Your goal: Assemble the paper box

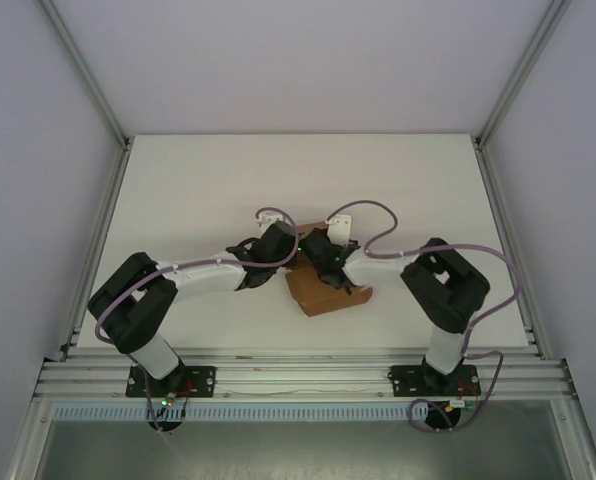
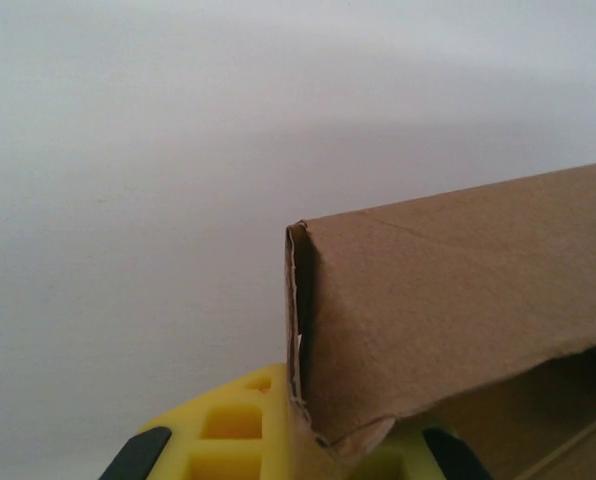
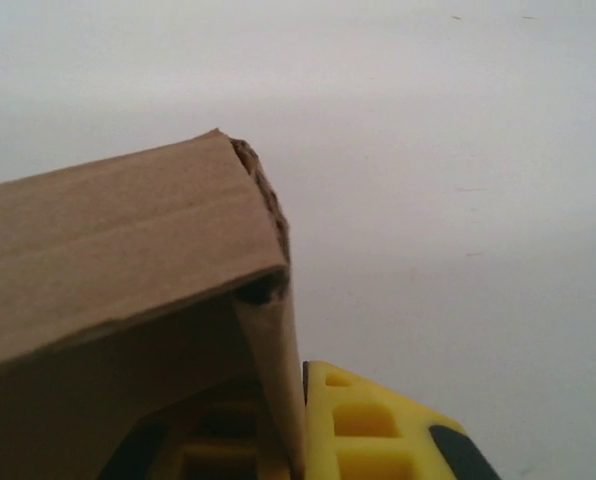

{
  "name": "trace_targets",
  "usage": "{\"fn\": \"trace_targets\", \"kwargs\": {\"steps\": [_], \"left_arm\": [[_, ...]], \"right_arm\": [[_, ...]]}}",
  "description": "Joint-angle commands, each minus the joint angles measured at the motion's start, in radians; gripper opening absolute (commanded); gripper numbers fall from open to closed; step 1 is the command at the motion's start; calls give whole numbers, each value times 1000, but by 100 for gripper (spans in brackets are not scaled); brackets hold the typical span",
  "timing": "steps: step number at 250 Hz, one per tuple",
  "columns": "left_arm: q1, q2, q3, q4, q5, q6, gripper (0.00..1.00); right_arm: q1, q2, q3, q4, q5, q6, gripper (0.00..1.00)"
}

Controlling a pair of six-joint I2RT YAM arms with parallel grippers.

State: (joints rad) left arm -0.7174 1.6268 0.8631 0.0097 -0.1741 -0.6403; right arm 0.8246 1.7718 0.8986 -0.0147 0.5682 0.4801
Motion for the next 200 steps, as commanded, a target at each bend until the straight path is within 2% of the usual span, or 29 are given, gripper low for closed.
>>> {"fn": "trace_targets", "kwargs": {"steps": [1,21,41,59,91,115,124,143,177,200], "left_arm": [[23,7,-12,-81,-64,-26,0],[21,14,-9,-72,-53,-17,0],[21,30,-5,-61,-47,-9,0],[18,50,5,-59,-41,2,0],[10,85,16,-56,-56,17,0],[11,101,30,-58,-43,41,0],[10,101,35,-61,-39,52,0],[12,94,42,-56,-31,82,0],[25,68,64,-53,6,277,0],[35,47,115,-121,61,453,0]], "right_arm": [[-50,-49,-146,302,-128,-139,16],[-51,-90,-199,408,-258,-210,24],[-51,-119,-212,425,-342,-233,28],[-52,-133,-217,421,-386,-243,39],[-51,-167,-234,415,-400,-234,72],[-51,-238,-255,398,-360,-209,89],[-51,-275,-262,380,-350,-202,100],[-51,-365,-271,326,-337,-191,100],[-51,-542,-263,139,-323,-161,100],[-53,-658,-264,22,-322,-111,100]]}}
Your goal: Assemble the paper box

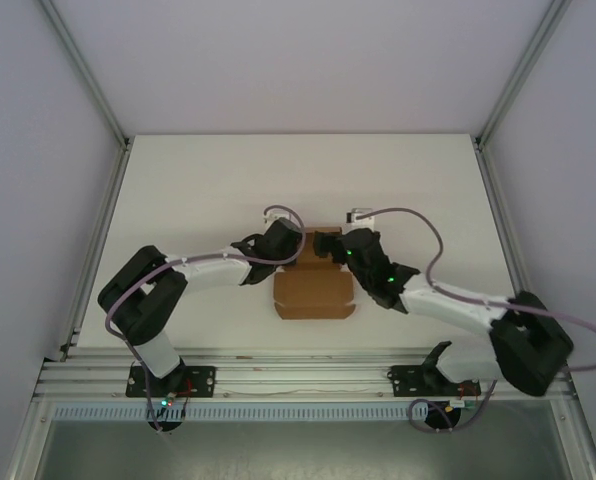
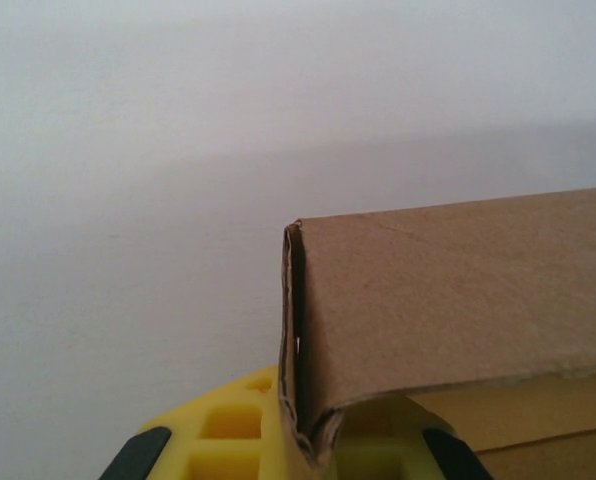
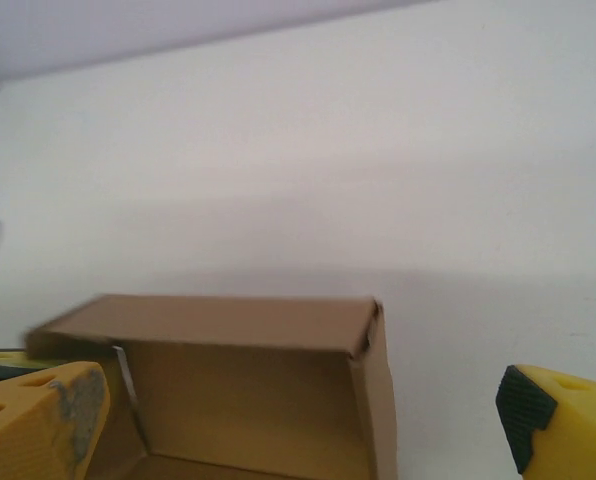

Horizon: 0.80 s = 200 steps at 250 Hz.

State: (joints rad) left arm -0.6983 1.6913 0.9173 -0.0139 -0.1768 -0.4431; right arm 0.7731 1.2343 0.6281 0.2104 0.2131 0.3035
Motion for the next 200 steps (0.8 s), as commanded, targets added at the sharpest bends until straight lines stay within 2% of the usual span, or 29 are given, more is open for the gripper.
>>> {"fn": "trace_targets", "kwargs": {"steps": [1,23,42,64,90,115,138,175,200], "left_arm": [[16,-17,63,-101,67,264,0],[17,-32,124,-226,143,460,0],[11,-35,178,-361,206,630,0],[2,-27,230,-503,224,770,0],[-16,6,279,-623,178,873,0],[-43,59,327,-644,101,918,0],[-65,133,408,-666,87,943,0],[-107,306,537,-695,-5,981,0],[-120,417,618,-727,-26,1001,0]], "right_arm": [[-1,-126,4,-207,34,68,100],[-12,-230,-5,-324,54,127,100],[-37,-303,-13,-422,25,161,100],[-63,-369,-25,-510,-12,183,100],[-84,-427,-37,-601,-16,199,100],[-102,-466,-49,-663,-23,212,100],[-111,-484,-60,-696,-5,235,100],[-117,-500,-92,-705,12,248,100],[-122,-518,-124,-694,32,265,100]]}}
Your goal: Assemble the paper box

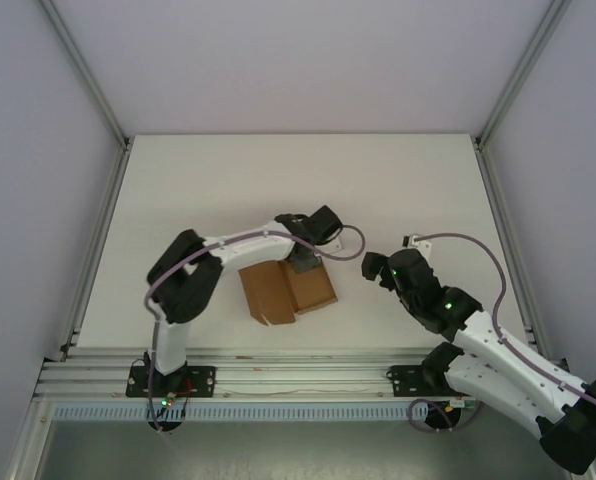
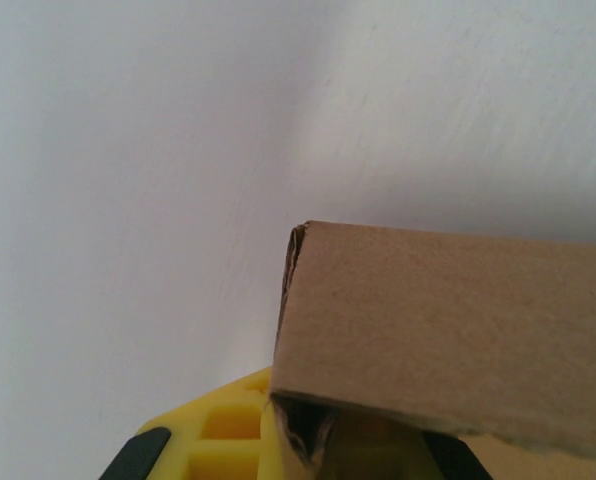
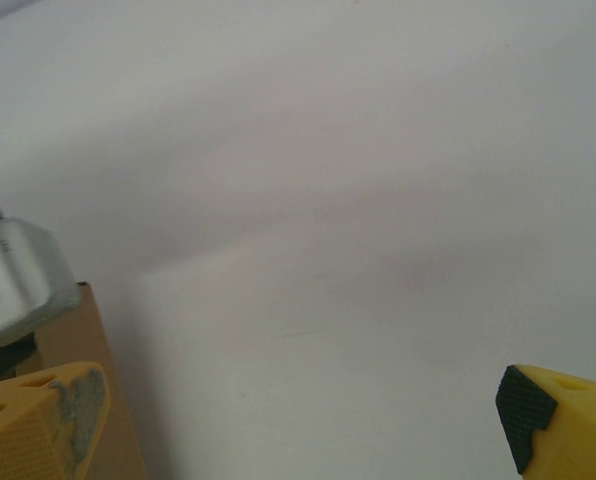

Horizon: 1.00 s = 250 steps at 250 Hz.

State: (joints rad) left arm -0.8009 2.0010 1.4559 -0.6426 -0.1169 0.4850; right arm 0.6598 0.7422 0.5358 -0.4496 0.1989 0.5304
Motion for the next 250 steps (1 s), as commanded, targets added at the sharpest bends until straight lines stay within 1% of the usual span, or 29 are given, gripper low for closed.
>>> {"fn": "trace_targets", "kwargs": {"steps": [1,33,68,100,112,130,144,175,181,192,208,250], "left_arm": [[-17,113,83,-100,-86,74,0],[-22,210,151,-122,-69,78,0],[-32,257,173,-98,-58,75,0],[-39,258,179,-93,-53,78,24],[-39,249,180,-98,-51,80,29],[-39,227,187,-107,-50,89,39],[-39,208,197,-119,-53,96,51],[-39,161,214,-141,-56,120,72],[-39,152,215,-141,-56,125,80],[-39,135,220,-145,-51,131,86],[-38,113,233,-159,-38,135,99],[-38,32,244,-170,11,134,100]], "right_arm": [[-8,-26,-33,-33,48,38,100],[-20,-58,-73,-24,60,43,100],[-30,-81,-95,-12,62,27,100],[-33,-80,-94,-14,62,11,100],[-36,-84,-94,-12,59,8,100],[-35,-80,-98,-5,55,1,100],[-37,-80,-97,-1,46,-5,100],[-36,-82,-105,30,25,-29,100],[-37,-81,-108,36,26,-32,100],[-37,-79,-110,38,28,-40,100],[-37,-78,-105,35,20,-55,100],[-37,-76,-97,60,-16,-120,100]]}}
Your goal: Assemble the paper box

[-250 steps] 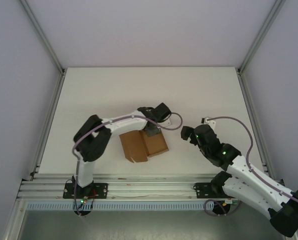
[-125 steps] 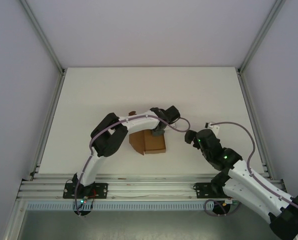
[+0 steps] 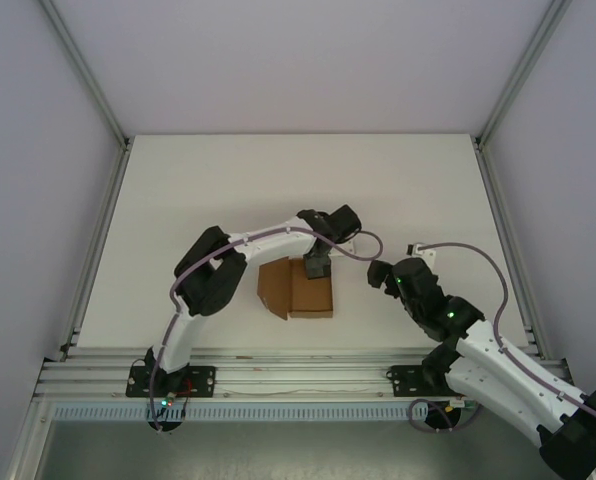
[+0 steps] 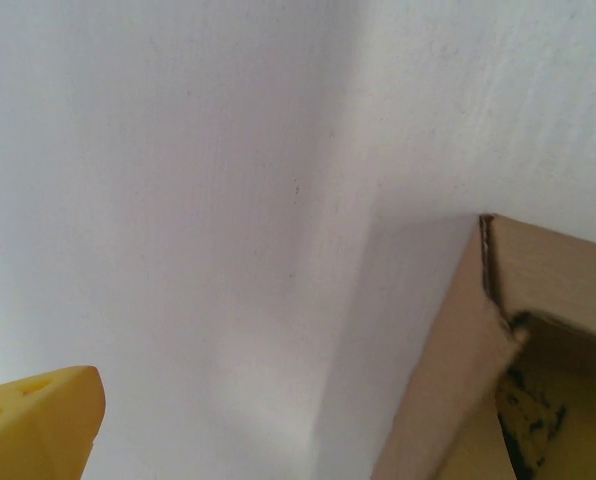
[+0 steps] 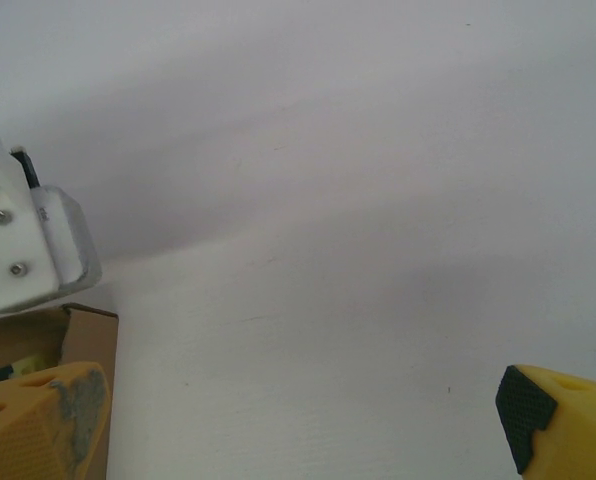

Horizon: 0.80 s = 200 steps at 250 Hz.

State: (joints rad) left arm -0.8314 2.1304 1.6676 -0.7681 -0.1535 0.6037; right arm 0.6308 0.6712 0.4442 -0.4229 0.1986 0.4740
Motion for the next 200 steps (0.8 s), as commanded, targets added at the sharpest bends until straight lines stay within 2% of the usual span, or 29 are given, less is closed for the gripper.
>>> {"fn": "trace_targets", "kwargs": {"steps": [1,44,67,91,107,118,138,162,182,200], "left_arm": [[-8,-100,31,-44,49,14,100],[-7,-216,-8,32,89,-34,100],[2,-334,-91,145,53,-126,100],[42,-475,-226,284,5,-321,100],[98,-578,-354,383,-51,-525,100],[161,-640,-444,409,-39,-667,100],[273,-742,-601,417,10,-866,100],[340,-878,-781,441,8,-965,100],[374,-990,-888,415,-16,-1019,100],[408,-1068,-937,349,-41,-1074,100]], "right_arm": [[-8,-6,-6,34,-15,-64,100],[-7,30,15,104,-113,-151,100],[-7,94,42,184,-207,-245,100],[-7,219,114,242,-366,-408,100],[-7,345,191,239,-414,-528,100],[-5,442,240,235,-430,-662,100],[-2,619,347,166,-446,-946,100],[1,814,508,36,-509,-1191,100],[7,954,661,-115,-573,-1308,97],[15,1054,751,-175,-566,-1339,93]]}}
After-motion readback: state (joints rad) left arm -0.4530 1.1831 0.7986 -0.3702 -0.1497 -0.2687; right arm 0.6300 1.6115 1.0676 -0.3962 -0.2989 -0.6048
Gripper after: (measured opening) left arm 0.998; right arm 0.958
